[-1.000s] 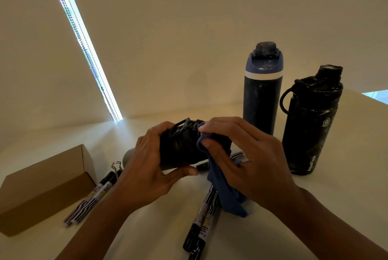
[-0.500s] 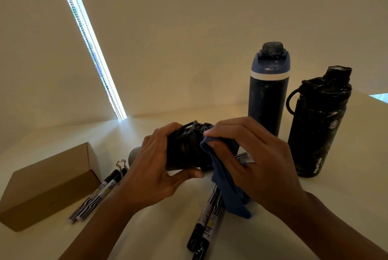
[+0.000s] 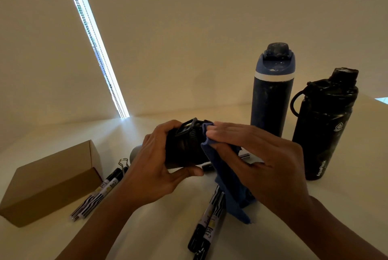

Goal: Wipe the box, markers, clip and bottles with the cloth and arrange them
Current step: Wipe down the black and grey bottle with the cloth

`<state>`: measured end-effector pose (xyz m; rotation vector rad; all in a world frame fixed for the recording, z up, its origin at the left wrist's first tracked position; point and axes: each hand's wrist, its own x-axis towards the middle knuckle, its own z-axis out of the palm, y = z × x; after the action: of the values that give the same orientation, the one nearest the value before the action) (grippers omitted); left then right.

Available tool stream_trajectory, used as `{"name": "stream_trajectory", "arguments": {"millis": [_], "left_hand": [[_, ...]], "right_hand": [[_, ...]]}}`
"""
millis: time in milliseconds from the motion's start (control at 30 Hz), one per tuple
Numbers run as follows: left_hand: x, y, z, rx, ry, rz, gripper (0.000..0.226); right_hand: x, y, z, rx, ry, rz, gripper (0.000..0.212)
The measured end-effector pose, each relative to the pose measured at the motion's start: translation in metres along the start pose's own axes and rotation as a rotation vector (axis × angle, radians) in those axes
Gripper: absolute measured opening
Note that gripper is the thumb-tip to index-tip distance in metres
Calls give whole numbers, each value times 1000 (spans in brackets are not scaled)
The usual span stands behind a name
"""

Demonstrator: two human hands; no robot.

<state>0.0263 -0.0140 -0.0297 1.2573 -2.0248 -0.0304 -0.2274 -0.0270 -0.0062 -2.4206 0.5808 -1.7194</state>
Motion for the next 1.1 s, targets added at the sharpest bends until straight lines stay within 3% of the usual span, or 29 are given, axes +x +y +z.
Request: {"name": "stream_trajectory", "arguments": {"millis": [233, 533, 867, 1100], "left_hand": [[0, 0, 0, 3, 17, 0, 94], [-1, -3, -1, -73, -3, 4, 96], [-1, 1, -6, -142, 59, -11, 98], [-1, 2, -6, -150, 42, -6, 98]], "right_hand": [[3, 1, 5, -150, 76, 124, 29], [5, 3, 3, -147, -38, -148, 22], [-2, 11, 8, 62, 43, 398, 24], [5, 0, -1, 207, 222, 404, 24]]}}
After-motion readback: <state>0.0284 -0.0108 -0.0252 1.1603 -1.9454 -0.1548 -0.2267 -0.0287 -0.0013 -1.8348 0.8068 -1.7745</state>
